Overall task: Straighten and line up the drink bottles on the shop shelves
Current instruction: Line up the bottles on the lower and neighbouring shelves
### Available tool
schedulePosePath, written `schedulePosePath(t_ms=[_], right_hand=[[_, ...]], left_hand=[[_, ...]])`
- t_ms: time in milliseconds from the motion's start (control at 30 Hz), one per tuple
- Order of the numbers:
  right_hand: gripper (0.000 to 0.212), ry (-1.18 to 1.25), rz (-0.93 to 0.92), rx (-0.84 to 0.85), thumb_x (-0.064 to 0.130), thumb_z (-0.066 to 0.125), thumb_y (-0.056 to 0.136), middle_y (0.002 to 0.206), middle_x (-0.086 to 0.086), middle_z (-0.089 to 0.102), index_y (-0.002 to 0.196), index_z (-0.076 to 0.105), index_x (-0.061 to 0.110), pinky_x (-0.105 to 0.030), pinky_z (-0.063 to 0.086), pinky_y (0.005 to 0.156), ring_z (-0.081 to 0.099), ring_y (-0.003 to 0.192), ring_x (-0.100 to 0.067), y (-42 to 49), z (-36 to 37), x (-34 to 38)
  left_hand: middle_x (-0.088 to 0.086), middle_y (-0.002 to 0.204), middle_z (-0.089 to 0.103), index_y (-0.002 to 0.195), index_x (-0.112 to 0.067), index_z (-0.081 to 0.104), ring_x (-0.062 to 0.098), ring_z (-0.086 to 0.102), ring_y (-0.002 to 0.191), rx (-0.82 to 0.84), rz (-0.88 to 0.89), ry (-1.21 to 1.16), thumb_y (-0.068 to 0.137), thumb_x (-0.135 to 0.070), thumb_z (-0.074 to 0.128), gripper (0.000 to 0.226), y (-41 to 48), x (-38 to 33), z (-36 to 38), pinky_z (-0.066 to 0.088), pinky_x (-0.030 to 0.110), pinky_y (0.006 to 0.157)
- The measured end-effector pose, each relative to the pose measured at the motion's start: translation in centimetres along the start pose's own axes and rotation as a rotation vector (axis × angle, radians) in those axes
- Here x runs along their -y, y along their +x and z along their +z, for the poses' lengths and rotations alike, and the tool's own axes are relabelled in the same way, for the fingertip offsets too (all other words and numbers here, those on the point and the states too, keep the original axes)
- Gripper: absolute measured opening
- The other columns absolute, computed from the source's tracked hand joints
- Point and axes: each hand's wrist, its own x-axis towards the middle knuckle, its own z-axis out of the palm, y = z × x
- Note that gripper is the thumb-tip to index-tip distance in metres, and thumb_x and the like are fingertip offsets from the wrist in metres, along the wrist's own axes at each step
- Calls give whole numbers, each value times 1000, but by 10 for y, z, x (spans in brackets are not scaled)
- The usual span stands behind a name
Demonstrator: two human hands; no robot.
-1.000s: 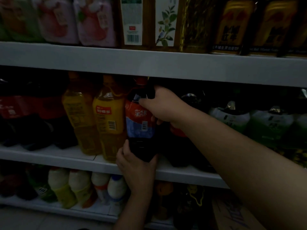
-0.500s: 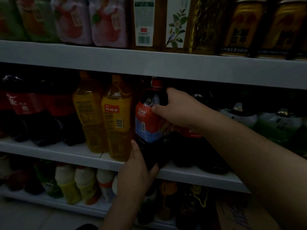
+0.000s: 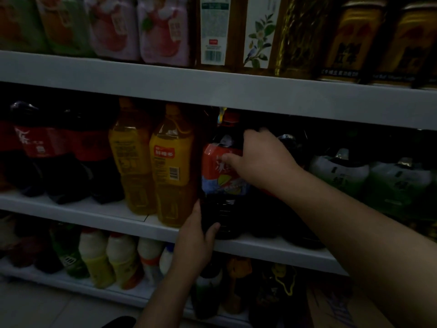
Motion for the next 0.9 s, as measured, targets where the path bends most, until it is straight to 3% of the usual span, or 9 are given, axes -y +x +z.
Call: schedulePosePath(t_ms=[100,233,333,433,533,600,700,800,900], right_hand=[[53,31,-18,24,39,69,82,121,-13,52,121,48,10,-27,36,78,53,108,-28,-2,2,-2],[47,77,-36,-2,31,70,83,118,-11,56,119,48,9,-27,39,80,53,107,-26,-5,4,-4],[46,56,-42,-11,31,69,84,118,-10,56,120,48,11,-29,42,82,54,107,-25,-7,8,-6],[50,63,-54,-33,33,69,84,121,-8,56,124,46,13,-28,41,84,54,109,-24,-8,12,-8],[52,50,-75,-108,33,67,84,124,-6,54,128,45,16,-27,41,86,53,111,-23,-14,14,-8],[51,39,-174,-254,29,62,87,132,-6,51,133,47,13,-30,43,90,52,115,-22,-24,20,-4],[44,119,-350,-313,18,59,89,135,-12,52,130,53,4,-28,40,99,52,120,-23,-29,31,14],[44,298,-341,-149,15,53,91,134,-8,52,134,48,8,-14,27,99,47,121,-16,-15,38,42],[32,482,-198,-6,16,49,92,118,-4,57,124,49,18,-31,45,92,55,105,-16,9,41,63]], left_hand=[[-2,138,51,150,-26,23,15,51,120,21,20,-18,94,-29,56,65,2,5,-3,43,30,99],[-2,141,48,149,-25,26,14,48,124,-29,1,-77,94,-26,57,64,6,9,3,36,21,99],[-5,141,47,149,-26,27,11,45,125,-36,-10,-122,93,-26,59,64,10,13,4,32,18,100],[-8,129,55,145,-27,36,9,51,117,-90,-6,-55,91,-28,62,60,7,14,4,34,15,92],[-1,112,67,125,-19,61,17,63,98,-247,-20,98,88,-29,66,39,-4,16,-1,37,15,76],[3,103,68,112,-15,66,18,62,91,-435,-22,150,83,-27,70,31,-8,20,-10,38,20,74],[11,114,53,119,-10,53,23,47,106,-656,-59,82,74,-25,75,52,1,24,-24,37,28,86],[18,129,42,132,-5,40,30,39,119,-622,-159,-16,72,-25,78,74,18,22,-26,35,40,97],[20,138,35,142,-4,28,35,34,126,-529,-187,-11,73,-26,75,87,28,22,-16,30,46,104]])
